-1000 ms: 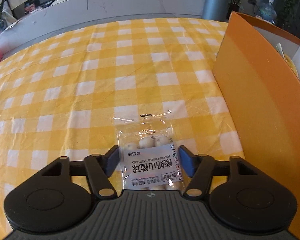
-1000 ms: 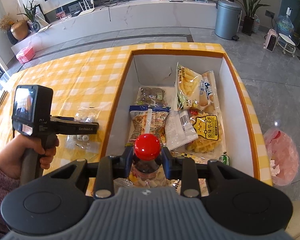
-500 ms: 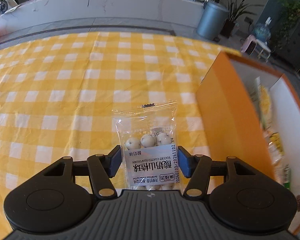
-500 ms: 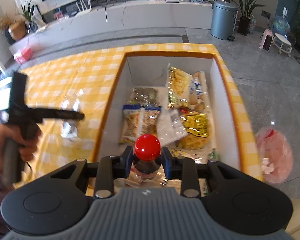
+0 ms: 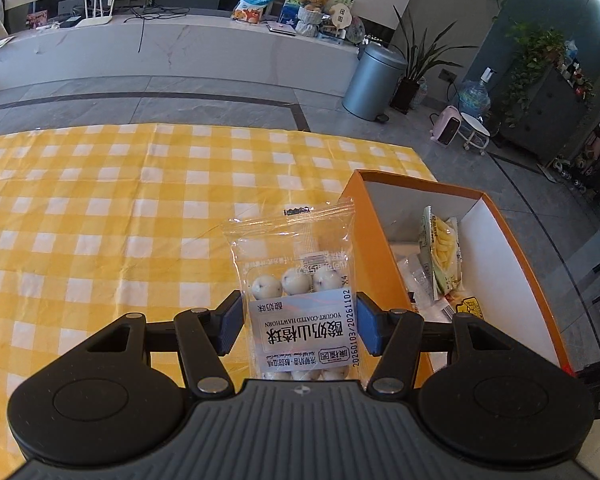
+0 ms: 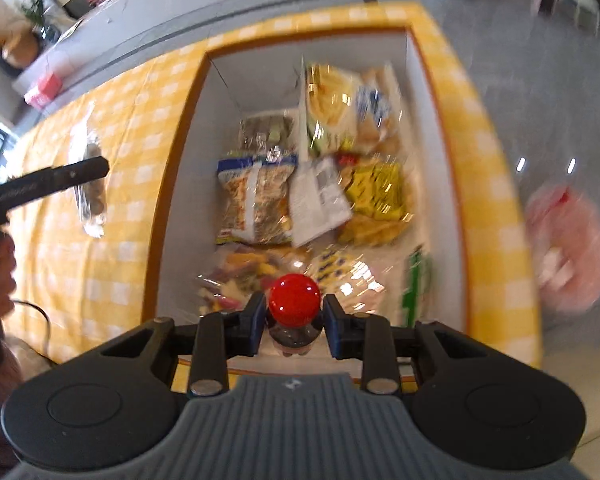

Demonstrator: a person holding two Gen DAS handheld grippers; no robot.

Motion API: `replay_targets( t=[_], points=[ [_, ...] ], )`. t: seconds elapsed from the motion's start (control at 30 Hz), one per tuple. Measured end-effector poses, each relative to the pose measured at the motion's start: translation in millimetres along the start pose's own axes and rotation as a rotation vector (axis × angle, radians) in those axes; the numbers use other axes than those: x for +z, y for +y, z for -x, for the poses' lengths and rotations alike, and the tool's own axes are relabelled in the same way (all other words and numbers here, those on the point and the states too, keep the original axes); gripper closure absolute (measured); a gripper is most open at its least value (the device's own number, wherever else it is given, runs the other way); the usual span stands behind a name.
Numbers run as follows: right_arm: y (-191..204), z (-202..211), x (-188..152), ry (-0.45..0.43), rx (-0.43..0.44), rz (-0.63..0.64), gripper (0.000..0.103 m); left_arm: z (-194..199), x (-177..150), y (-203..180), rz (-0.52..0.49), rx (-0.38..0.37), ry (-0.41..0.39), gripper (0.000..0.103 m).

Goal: Organize snacks
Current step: 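Carry the chocolate bottle and candy bag over the orange box with both tools, then open the right tool to drop the chocolate bottle into the box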

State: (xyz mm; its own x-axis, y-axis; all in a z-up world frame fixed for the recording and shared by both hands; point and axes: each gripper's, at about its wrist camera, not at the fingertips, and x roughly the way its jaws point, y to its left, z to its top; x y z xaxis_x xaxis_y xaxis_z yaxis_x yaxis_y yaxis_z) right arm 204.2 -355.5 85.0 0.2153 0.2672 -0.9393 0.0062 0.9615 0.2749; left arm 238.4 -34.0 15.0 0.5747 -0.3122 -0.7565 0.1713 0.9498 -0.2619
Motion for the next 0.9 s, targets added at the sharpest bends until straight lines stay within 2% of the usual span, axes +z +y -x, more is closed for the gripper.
replay_targets(
  t=[0.1, 0.23, 0.37, 0.43, 0.47, 0.57, 0.67, 0.77, 0.9],
  points=[
    [-3, -14, -3, 0.01, -0.026, -0.031, 0.074, 0, -1, 3, 0.001, 0.006, 0.003, 0.037],
    [-9, -30, -9, 0.044, -0.008, -0.092, 0.074, -1, -4, 8, 0.006, 0.01, 0.015, 0.037],
    [-1, -35, -15, 0.044, -0.057, -0.033, 0.074, 0, -5, 9, 0.008, 0.01, 0.016, 0.037],
    [1, -34, -13, 0.055, -0.095, -0.018, 0.066, 2, -5, 9, 0.009, 0.01, 0.012, 0.037],
    [4, -33, -13, 0.057, -0.142, 0.001, 0.056, 3, -5, 8, 0.007, 0.01, 0.01, 0.037],
    [14, -23, -14, 0.018, -0.27, 0.099, 0.049, 8, -4, 4, -0.008, 0.009, 0.001, 0.037],
    [14, -9, -16, -0.017, -0.277, 0.117, 0.046, 16, -2, -2, -0.027, 0.011, -0.018, 0.037],
    [15, 7, -20, -0.074, -0.305, 0.13, 0.037, 23, 2, -12, -0.051, 0.01, -0.038, 0.037],
    [20, 21, -21, -0.127, -0.313, 0.169, 0.034, 32, 13, -36, -0.117, 0.022, -0.076, 0.037]
  ],
)
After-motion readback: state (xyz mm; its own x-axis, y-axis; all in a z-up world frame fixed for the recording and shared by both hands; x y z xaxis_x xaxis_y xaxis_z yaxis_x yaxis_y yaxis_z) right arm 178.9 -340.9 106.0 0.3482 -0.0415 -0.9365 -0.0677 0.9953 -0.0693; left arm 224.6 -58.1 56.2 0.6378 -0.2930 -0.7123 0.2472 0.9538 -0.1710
